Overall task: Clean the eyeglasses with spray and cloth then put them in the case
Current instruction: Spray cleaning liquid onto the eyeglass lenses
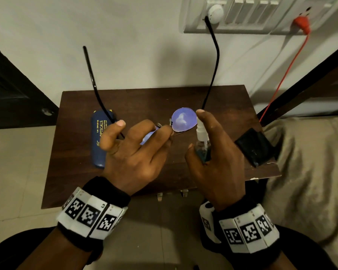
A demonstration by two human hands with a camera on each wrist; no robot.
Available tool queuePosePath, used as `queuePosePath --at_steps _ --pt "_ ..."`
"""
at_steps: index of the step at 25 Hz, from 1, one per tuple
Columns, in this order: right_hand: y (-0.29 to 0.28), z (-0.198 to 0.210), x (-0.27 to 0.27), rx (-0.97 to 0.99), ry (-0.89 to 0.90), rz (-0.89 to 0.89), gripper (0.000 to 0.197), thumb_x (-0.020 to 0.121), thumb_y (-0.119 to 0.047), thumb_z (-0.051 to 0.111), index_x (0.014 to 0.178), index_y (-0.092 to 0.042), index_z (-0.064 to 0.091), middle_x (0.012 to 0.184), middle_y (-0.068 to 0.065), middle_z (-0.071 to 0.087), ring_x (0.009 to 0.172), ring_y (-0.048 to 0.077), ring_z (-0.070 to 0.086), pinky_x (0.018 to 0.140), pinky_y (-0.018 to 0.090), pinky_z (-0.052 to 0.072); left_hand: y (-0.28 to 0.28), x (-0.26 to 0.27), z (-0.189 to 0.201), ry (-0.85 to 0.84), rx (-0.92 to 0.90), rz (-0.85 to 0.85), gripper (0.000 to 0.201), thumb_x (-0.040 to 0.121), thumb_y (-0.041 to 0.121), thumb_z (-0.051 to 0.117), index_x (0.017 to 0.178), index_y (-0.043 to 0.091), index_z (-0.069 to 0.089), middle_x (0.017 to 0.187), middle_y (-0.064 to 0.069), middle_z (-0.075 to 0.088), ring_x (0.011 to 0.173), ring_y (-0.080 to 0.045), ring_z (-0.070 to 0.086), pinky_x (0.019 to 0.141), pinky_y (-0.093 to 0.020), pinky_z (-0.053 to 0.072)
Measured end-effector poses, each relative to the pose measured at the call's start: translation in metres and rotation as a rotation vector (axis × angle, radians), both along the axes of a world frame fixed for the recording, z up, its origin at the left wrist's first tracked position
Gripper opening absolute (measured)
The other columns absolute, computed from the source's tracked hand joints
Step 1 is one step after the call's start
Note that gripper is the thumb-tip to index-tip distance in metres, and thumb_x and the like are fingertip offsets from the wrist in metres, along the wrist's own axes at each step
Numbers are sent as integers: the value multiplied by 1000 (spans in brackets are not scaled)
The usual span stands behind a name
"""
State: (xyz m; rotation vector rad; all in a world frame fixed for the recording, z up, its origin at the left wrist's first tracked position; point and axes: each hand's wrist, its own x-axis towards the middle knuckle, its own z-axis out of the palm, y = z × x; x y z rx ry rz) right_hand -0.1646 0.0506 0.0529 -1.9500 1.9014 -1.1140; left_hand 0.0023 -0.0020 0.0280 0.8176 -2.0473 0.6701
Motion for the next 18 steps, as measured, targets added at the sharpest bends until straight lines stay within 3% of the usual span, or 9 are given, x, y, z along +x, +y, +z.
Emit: queuePosePath --at_steps 4,7,9,13,18 --pt "-1 -2 0 25 -1 -16 71 79 -10 64 136 -34 29 83 -5 56 59 9 51 51 33 50 0 2 1 -26 33 6 4 81 6 74 81 9 71 87 -3 70 88 -24 49 60 -43 54" --pt "-2 -2 0 38 -11 -33 69 79 -10 64 135 -34 31 81 -8 54 61 7 52 52 32 51 -5 5 5 -21 36 80 12 85 7 70 74 10 72 70 -3 69 77 -22 48 63 -37 46" --pt "-2 -3 0 38 -18 -39 70 79 -10 65 135 -33 31 83 -8 55 63 8 53 54 32 52 -6 4 7 -12 10 103 14 84 10 72 70 13 73 67 0 68 67 -21 51 65 -38 36" --pt "-3 -5 2 23 -11 -53 72 78 -9 66 136 -34 31 82 -8 54 61 8 52 53 30 51 -4 5 10 -27 34 66 10 82 8 73 72 11 76 65 -3 69 53 -25 60 61 -37 36" --pt "-3 -6 5 3 15 -54 71 77 -7 67 135 -32 33 83 -6 58 59 9 51 56 13 41 -3 3 10 -17 72 108 18 83 8 72 65 11 72 58 -4 64 50 -26 57 59 -37 35"
